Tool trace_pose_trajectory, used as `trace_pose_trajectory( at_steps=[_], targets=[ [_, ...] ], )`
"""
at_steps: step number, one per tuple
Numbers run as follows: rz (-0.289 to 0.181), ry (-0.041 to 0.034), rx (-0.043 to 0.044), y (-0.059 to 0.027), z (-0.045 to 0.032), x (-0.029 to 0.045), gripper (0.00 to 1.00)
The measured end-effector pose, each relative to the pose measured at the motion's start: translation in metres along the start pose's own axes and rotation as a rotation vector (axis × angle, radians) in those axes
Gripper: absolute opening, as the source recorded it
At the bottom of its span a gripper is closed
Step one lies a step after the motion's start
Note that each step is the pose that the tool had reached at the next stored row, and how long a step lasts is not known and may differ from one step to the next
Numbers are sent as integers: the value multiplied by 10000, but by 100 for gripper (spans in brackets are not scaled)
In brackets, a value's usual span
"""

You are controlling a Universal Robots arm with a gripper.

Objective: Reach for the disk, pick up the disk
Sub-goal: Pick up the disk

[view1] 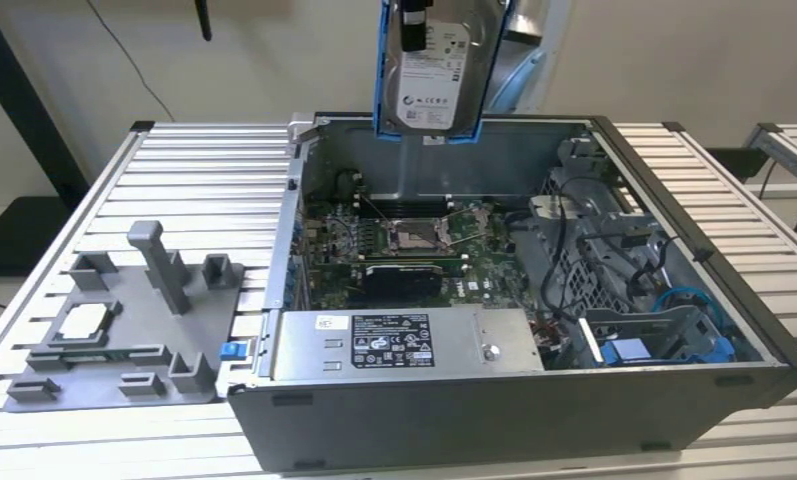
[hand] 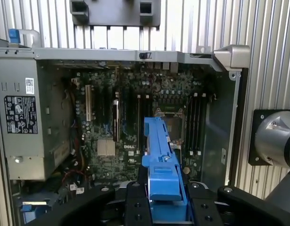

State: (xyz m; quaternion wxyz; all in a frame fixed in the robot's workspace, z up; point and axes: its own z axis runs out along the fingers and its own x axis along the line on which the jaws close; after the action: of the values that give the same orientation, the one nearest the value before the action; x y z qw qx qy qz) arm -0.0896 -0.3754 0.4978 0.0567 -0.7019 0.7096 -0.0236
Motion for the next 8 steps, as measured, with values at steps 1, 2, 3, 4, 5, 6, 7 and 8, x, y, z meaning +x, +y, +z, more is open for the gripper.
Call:
trace_pose_trajectory(
  at_steps=[1, 2, 3, 4, 5, 6, 7, 8],
  targets=[
    [-1, -1, 17, -24, 6, 2, 0],
    [-2, -1, 39, -49, 12, 3, 0],
    [-3, -2, 64, -77, 17, 4, 0],
    [-5, -3, 102, -105, 21, 4, 0],
    [-7, -5, 143, -133, 25, 5, 0],
    [-9, -6, 189, -163, 30, 5, 0],
    [-10, -8, 228, -189, 33, 6, 0],
    [-12, -10, 270, -218, 38, 7, 0]
  ],
)
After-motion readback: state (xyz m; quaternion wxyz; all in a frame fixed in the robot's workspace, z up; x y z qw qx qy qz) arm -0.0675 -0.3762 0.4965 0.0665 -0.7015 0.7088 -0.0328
